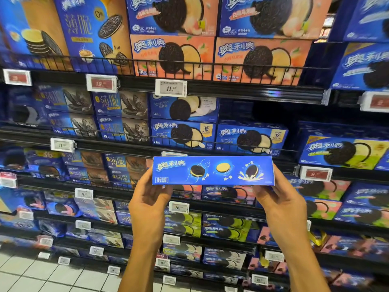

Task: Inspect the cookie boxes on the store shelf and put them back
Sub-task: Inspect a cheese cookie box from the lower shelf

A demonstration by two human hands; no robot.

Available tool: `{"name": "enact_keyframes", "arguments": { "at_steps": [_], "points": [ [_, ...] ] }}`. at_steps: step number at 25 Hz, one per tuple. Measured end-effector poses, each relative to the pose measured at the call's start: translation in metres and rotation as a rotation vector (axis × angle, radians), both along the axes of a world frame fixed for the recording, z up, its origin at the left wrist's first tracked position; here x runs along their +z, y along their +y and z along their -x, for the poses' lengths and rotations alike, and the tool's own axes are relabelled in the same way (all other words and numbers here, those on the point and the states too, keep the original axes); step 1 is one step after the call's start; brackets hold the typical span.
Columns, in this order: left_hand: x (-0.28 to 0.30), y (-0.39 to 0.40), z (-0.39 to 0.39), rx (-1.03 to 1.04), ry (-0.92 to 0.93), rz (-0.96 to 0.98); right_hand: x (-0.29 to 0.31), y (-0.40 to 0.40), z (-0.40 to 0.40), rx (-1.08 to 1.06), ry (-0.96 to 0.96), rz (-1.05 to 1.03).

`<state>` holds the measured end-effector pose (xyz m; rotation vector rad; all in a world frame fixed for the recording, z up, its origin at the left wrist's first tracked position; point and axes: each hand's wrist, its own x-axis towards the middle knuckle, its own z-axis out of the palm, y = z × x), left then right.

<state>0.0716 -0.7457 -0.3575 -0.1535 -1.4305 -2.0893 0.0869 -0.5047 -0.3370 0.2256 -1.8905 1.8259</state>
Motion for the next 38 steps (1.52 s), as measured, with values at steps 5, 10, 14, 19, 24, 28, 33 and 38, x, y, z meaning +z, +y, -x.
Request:
{"name": "enact_keyframes", "arguments": {
  "at_steps": [5,10,14,19,24,28,33,38],
  "points": [
    [0.004,-0.005,-0.004,-0.030,0.042,0.006,-0.003,-0.004,0.001,0.014,0.079,0.072],
    [0.004,-0.009,-0.005,-0.049,0.057,0.026,-0.004,-0.006,0.003,-0.002,0.080,0.073],
    [0.005,-0.010,-0.006,-0.057,0.039,0.077,-0.002,-0.005,0.001,-0.016,0.058,0.059],
    [0.007,-0.009,-0.006,-0.104,-0.029,0.113,0.003,-0.005,0.000,-0.078,0.017,0.051],
    [0.014,-0.003,-0.008,-0.204,-0.164,0.058,0.007,-0.007,-0.002,-0.127,-0.087,0.118],
    [0.011,-0.001,-0.006,-0.180,-0.253,-0.023,0.005,-0.009,-0.005,-0.131,-0.189,0.129],
    [0.006,-0.006,-0.002,-0.169,-0.265,-0.122,0.004,-0.007,-0.008,0.118,-0.207,0.317],
    [0.014,-0.002,0.004,-0.246,-0.276,-0.094,0.008,-0.014,-0.017,0.382,-0.314,0.650]
  ]
}}
